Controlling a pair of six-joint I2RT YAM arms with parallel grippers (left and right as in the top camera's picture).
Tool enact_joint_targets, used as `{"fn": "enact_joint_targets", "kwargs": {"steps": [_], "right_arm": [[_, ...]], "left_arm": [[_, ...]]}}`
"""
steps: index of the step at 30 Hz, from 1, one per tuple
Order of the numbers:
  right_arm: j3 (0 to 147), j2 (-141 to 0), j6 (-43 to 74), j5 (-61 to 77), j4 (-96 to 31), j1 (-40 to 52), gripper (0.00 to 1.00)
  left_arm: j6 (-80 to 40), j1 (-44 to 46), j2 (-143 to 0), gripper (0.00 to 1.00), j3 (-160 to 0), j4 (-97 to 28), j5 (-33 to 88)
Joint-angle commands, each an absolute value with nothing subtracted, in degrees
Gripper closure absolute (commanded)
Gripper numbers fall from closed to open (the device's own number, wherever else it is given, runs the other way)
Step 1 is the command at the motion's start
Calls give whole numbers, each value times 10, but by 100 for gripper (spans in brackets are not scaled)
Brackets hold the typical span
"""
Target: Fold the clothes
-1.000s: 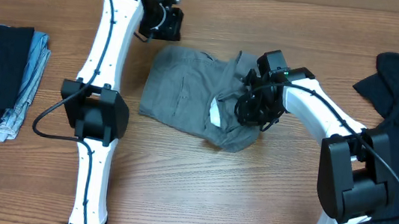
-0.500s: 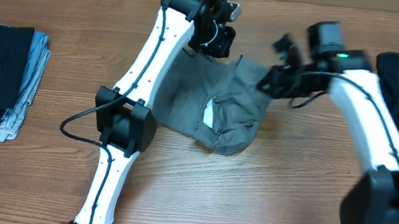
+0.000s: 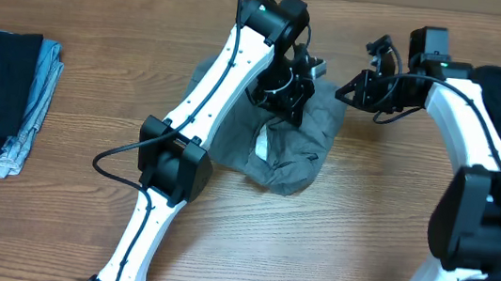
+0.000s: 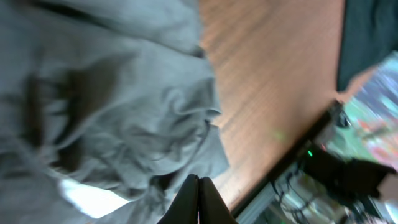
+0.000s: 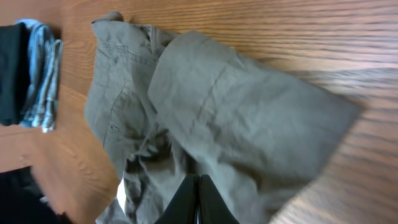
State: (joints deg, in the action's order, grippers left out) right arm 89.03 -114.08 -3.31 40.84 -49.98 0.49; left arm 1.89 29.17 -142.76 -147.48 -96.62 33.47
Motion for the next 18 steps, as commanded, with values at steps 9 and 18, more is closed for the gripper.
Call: {"fn": "enact_joint_targets", "kwargs": {"steps": [9, 18], "right_arm": [[891, -1198, -91, 522, -469, 16, 96], [857, -1239, -75, 526, -429, 36, 96]], "left_arm": [[85, 311, -1432, 96, -1239, -832, 494], [26, 313, -1432, 96, -1171, -813, 380]]}}
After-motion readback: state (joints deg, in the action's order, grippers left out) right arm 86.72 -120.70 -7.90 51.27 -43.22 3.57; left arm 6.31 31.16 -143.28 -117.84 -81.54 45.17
